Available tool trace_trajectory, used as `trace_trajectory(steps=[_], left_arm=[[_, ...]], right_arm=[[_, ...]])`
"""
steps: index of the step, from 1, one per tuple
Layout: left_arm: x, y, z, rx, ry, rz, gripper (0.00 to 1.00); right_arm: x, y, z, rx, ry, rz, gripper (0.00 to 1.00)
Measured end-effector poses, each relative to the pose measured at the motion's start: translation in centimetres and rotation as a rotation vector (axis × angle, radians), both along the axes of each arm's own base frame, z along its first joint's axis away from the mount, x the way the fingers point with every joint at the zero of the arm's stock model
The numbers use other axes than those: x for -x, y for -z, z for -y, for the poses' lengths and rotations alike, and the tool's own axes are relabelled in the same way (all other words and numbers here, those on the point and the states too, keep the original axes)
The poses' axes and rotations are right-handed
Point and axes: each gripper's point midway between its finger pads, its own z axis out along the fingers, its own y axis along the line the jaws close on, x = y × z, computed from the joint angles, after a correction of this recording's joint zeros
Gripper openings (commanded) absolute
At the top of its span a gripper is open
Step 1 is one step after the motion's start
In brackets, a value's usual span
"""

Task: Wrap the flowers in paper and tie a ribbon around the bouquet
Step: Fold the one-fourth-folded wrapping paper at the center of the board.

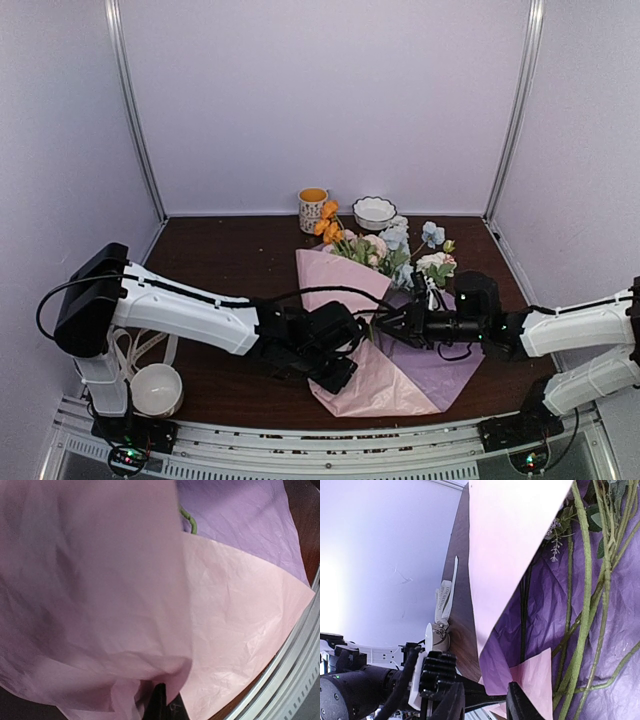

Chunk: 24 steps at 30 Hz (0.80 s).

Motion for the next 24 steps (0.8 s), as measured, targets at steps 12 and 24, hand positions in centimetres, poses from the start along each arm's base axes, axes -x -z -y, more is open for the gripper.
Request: trace_trajectory(steps=[12,24], left_arm=[[-0.2,0.0,0.0,0.002,-0.004,-0.001,0.0],[-0.2,-0.1,0.0,0.002,-0.005,-0.001,0.0]], right_arm=[[1.6,2.1,-0.2,0.035,-0.031,-0.055,0.4],[3.2,2.3,-3.0,0.011,-0.124,-0.067,0.38]])
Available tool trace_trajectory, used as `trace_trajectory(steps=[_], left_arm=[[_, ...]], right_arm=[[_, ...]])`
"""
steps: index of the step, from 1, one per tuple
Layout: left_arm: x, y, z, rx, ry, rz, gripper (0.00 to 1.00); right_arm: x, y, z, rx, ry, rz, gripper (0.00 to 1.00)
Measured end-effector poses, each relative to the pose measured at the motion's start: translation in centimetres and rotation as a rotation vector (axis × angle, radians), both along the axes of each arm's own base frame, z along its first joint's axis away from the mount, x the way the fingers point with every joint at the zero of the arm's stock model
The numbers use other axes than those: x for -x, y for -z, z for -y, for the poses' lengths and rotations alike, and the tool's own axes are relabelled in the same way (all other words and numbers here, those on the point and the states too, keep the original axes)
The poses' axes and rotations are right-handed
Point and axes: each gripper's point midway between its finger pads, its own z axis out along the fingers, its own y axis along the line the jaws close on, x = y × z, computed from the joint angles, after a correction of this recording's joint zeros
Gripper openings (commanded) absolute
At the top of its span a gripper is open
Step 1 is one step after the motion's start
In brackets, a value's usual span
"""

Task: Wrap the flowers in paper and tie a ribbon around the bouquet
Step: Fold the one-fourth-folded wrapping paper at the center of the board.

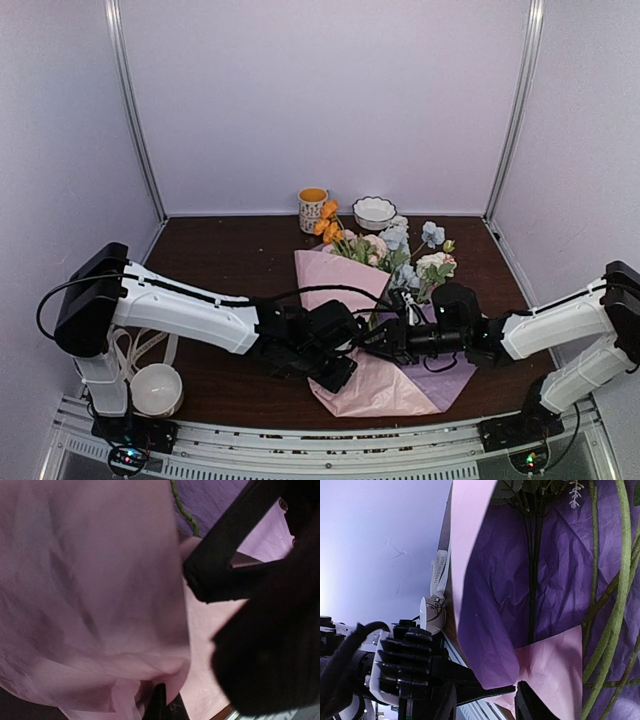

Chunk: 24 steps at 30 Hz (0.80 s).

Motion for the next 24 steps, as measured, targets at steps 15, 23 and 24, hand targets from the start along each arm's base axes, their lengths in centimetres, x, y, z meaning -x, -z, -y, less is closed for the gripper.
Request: trace_trajectory(steps=[15,23,24], left_arm=[[-0.4,-0.3,0.5,0.03,-0.004,-0.001,0.0],[-0.3,-0.1,0.4,0.029,0.001,-0.002,0.21],[-0.3,-0.1,0.4,0.027,0.011,0.003,0.26]], right_arm=[[-0.6,0.8,-2.3,-0.004,-0.049,-0.032,0.01],[-0.6,1.2,-2.2,0.014,-0.057,-0.029,0.0],[-0.7,1.2,-2.2,0.019,-0.058,-0.027,0.0]])
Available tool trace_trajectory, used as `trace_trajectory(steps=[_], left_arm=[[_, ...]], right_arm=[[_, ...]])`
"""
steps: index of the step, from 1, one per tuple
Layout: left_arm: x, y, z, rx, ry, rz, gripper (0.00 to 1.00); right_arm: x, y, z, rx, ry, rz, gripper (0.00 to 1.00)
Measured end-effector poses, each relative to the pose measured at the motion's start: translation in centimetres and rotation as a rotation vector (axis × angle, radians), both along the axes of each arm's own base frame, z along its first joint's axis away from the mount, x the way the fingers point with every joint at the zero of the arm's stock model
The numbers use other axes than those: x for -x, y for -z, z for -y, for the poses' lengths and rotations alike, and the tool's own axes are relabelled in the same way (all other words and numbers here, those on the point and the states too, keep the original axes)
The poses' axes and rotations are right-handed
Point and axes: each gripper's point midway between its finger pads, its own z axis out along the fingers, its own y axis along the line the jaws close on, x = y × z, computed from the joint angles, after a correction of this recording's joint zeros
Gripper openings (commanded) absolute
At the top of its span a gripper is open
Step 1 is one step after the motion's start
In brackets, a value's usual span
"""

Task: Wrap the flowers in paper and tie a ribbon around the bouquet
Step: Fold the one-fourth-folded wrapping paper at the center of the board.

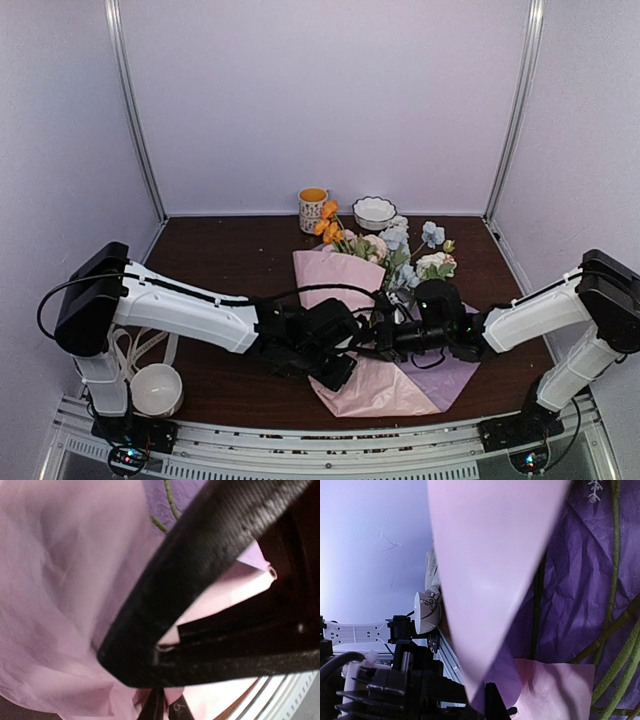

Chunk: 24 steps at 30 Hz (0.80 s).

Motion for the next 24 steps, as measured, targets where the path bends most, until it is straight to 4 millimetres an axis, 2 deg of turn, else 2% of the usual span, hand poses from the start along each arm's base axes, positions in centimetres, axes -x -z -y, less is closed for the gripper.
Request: trace_trajectory(steps=[3,8,11,13,15,19,24], left_arm=[[0.1,-0.4,0.1,-0.004,0.034,0.029,0.31],[0.6,-3.0,1.6,-0.034,0.138,0.175,0.29],[2.1,-4.7,3.3,-0.005,0.227,0.229,0.26],[3.3,-5.0,4.5,0.007,0.289,0.254,0.25],[4.1,-4.4,5.3,-0.002,0.341,0.27,0.24],[4.6,-1.1,6.0,-0.067,0.415,0.274,0.23],[4.8,3.1,5.0,-0.174,0.455,0.248,0.23]], right_arm=[[-0.6,0.2,0.1,0.022,0.002,0.01,0.0],[-1.5,0.8,0.8,0.066,-0.001,0.033,0.0],[-2.0,1.3,1.1,0.092,-0.001,0.039,0.0],[-2.3,1.5,1.2,0.101,-0.002,0.043,0.0],[-2.6,1.7,1.3,0.11,-0.003,0.047,0.0],[-3.4,2.0,1.5,0.13,-0.005,0.054,0.0],[-4.4,2.0,2.0,0.15,0.002,0.068,0.0]])
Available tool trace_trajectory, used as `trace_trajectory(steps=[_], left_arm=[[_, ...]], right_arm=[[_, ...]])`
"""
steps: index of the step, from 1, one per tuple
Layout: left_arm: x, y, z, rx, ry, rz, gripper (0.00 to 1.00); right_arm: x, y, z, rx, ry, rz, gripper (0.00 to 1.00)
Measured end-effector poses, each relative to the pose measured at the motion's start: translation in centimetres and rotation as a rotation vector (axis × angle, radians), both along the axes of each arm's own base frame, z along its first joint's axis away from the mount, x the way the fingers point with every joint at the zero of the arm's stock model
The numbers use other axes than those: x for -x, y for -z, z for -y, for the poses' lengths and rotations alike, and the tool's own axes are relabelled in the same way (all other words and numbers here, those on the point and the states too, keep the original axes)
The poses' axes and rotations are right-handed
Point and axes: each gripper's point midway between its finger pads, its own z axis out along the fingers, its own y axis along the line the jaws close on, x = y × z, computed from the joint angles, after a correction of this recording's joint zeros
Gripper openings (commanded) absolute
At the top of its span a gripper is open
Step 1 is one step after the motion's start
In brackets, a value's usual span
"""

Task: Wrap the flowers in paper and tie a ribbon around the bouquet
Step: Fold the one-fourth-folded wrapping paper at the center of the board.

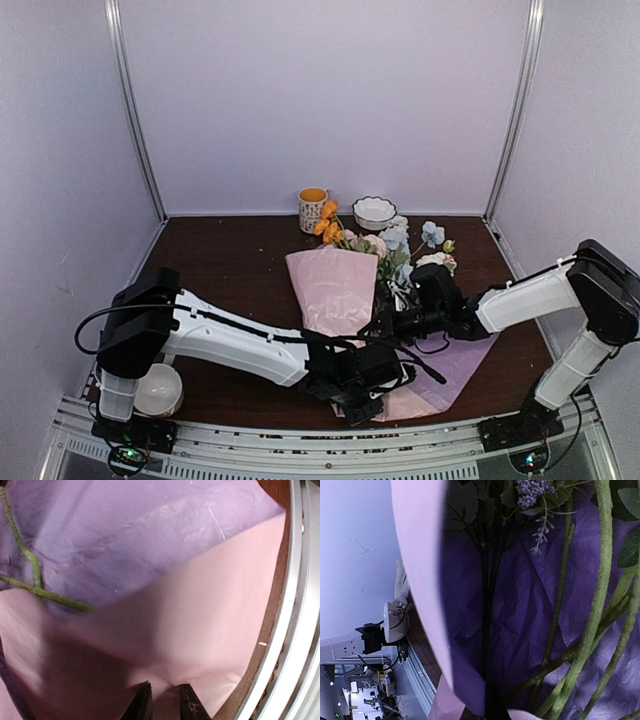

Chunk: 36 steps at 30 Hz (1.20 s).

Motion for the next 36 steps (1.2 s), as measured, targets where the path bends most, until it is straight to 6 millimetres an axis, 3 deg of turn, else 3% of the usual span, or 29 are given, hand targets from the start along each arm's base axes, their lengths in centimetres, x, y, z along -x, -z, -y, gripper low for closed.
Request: trace_trajectory(steps=[6,14,19,22,26,31,36], left_arm=[[0.3,0.6,-0.1,-0.015,0.021,-0.009,0.22],[0.7,0.6,0.3,-0.01,0.055,-0.024,0.21],[0.8,0.6,0.4,-0.008,0.062,-0.027,0.21],[0.9,0.6,0.4,-0.007,0.069,-0.028,0.25],[1.3,-0.1,0.8,-0.012,0.098,-0.022,0.39],[2.8,-4.6,2.5,0.074,0.153,0.004,0.52],[2.4,-11.7,2.3,0.205,0.118,0.064,0.64]], right_arm=[[0.1,0.4,0.8,0.034,-0.002,-0.005,0.0],[-1.1,-1.7,3.0,0.041,0.048,0.047,0.0],[-1.4,-0.9,4.1,0.077,0.062,0.039,0.0],[-1.4,-0.1,4.7,0.091,0.072,0.026,0.0],[-1.6,1.6,5.1,0.127,0.078,0.002,0.0],[-1.7,3.1,5.5,0.161,0.08,-0.012,0.0],[-1.8,3.4,5.5,0.168,0.08,-0.011,0.0]])
